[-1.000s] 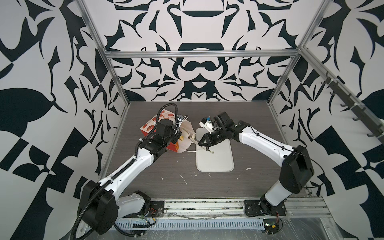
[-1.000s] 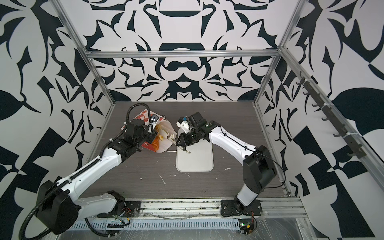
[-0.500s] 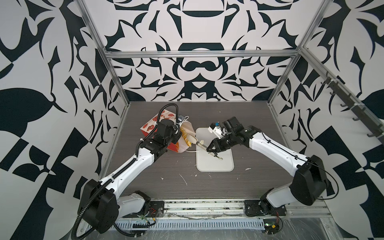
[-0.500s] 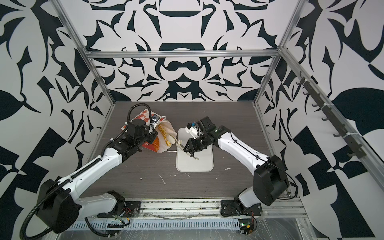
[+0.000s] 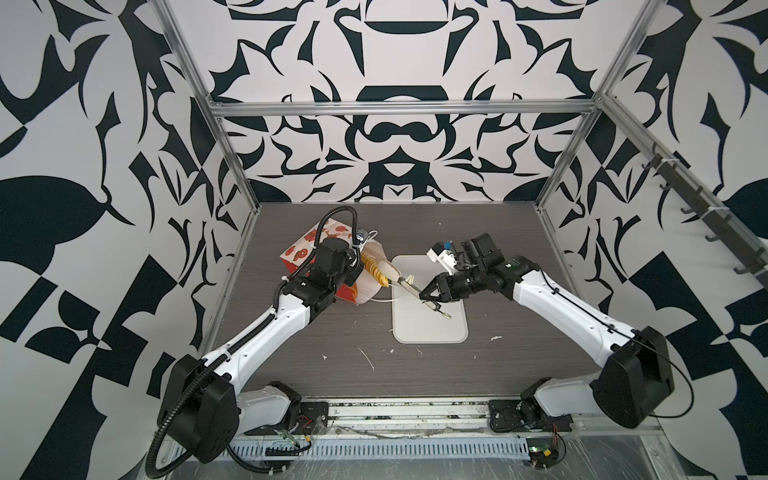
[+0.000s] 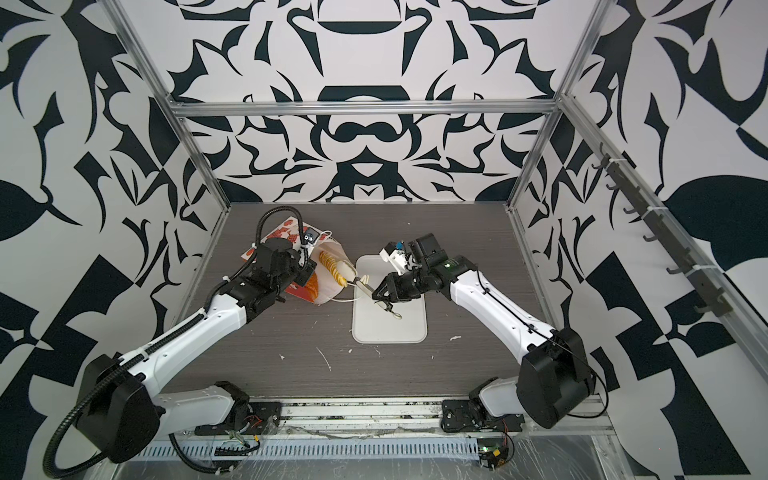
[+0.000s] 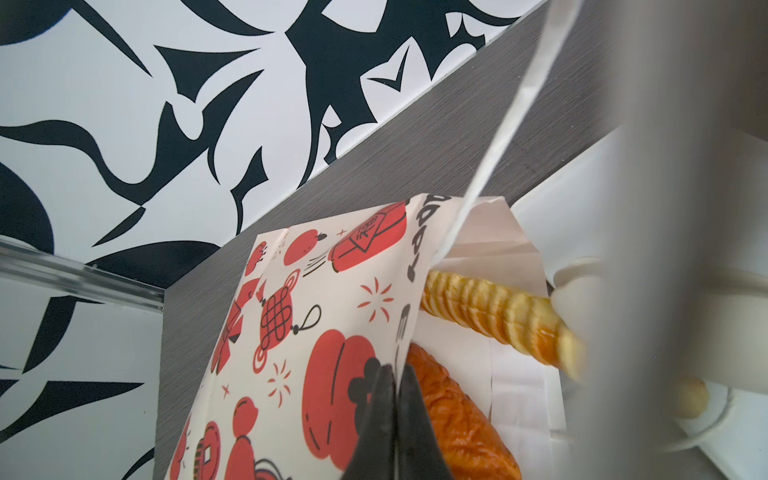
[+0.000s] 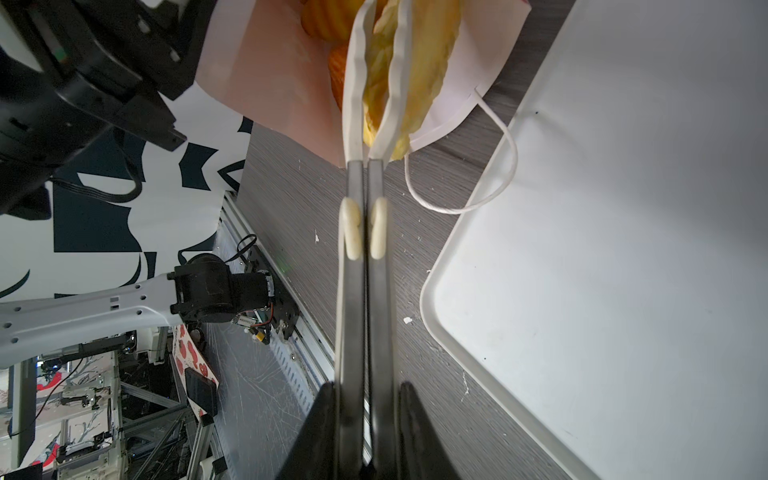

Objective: Take the fake bread out of the paper bag
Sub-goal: 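Pull the pinched pastry out of the bag toward the tray with the right gripper, then draw the tongs with the yellow pastry clear of the bag mouth, right gripper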

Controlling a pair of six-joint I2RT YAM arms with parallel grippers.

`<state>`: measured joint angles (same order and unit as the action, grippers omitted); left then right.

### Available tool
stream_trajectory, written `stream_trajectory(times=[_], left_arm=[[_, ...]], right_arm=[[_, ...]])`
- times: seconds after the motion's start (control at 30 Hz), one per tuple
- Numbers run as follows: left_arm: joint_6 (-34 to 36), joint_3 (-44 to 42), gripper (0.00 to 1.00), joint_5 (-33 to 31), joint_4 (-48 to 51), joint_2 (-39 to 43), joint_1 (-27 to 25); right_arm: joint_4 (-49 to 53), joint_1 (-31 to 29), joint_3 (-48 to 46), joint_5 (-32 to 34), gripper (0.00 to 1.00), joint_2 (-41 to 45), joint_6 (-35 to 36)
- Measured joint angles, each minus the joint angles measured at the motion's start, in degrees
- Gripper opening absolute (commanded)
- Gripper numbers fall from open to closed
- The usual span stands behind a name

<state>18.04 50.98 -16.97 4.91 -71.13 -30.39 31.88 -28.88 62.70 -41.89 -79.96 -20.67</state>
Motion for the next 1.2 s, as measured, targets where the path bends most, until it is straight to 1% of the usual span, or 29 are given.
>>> stream_trajectory(times=[0.13,0.37,0.6,0.7,0.73,0.83,0.93,1.0,1.2], left_arm=[[0.0,0.0,0.0,0.0,0.0,-0.4,0.0],[0.0,0.0,0.0,0.0,0.0,-0.4,0.0],[0.0,0.0,0.0,0.0,0.0,-0.4,0.0],[0.0,0.0,0.0,0.0,0.0,-0.4,0.0],[0.0,0.0,0.0,0.0,0.1,-0.4,0.0],[0.0,0.0,0.0,0.0,0.1,-0.4,0.0],[0.0,0.0,0.0,0.0,0.1,-0.4,0.0],[0.0,0.0,0.0,0.0,0.1,-0.4,0.0],[0.0,0.0,0.0,0.0,0.0,-0.4,0.0]], right_arm=[[-0.9,-0.6,0.0,-0.2,0.0,-3.3,0.1],[-0.6,-1.6,0.2,1.7,0.0,-8.9,2.3],[-0.4,-1.6,0.5,1.9,0.0,-9.0,4.1],[-0.7,-1.7,1.1,1.9,0.17,-9.0,4.3],[-0.9,-1.7,1.2,1.9,0.21,-9.0,4.3],[-0.6,-2.1,2.2,2.6,0.36,-9.0,4.8],[0.7,-2.8,4.8,3.8,0.44,-9.1,6.6],[1.9,-3.3,7.0,4.5,0.47,-9.6,7.8],[4.5,-4.1,10.4,6.5,0.44,-11.7,10.6]])
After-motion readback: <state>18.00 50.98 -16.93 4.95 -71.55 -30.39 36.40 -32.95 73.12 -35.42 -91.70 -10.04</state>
